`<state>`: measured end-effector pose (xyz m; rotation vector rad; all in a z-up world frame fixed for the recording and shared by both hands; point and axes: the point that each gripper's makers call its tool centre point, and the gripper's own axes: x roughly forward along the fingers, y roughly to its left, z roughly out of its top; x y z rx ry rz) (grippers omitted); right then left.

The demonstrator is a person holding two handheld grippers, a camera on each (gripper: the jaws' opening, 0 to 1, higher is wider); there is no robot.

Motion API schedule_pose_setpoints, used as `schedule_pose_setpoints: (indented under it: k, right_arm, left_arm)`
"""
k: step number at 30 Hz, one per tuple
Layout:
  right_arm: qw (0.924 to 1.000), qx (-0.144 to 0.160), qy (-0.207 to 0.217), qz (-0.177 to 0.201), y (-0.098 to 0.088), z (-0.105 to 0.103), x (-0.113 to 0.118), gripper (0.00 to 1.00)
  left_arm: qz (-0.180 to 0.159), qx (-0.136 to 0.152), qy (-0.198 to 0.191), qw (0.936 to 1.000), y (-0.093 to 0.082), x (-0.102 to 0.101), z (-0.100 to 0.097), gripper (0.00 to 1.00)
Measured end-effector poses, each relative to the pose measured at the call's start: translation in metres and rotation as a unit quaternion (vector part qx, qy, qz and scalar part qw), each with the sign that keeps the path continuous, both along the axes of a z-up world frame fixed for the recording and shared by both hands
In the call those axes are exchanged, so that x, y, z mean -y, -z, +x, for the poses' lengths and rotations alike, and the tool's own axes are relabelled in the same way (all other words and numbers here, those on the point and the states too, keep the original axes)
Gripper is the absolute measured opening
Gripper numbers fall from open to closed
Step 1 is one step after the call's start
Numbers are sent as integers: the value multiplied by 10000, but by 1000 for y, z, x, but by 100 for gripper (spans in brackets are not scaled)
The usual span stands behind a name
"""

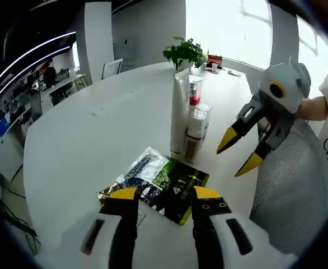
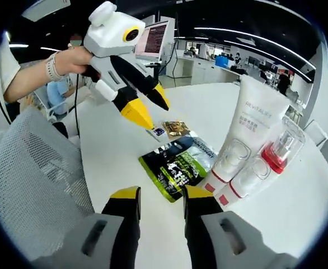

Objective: Arrange the skincare products in the storage area until every visible bottle or jar stands upright without overlapping.

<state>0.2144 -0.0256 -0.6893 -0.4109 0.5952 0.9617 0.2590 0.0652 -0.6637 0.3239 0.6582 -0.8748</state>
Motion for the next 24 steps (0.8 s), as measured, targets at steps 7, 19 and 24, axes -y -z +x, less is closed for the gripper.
schedule_pose_setpoints:
  k: [7,19,24]
  right_arm:
    - [9997,56,205,98,-13,-5,10,44]
    - [9971,224,722,75,-37,-9,47,64]
    - [9952,247,948,-12,-42,-9,61,75]
  left_arm:
    - [-84,28,-125,9999,-6,-4,-9,40]
    - [-56,-175,-424,9989,-19,-25,-36,61]
    - [8,-199,-490,9986,-23,-30,-49,70]
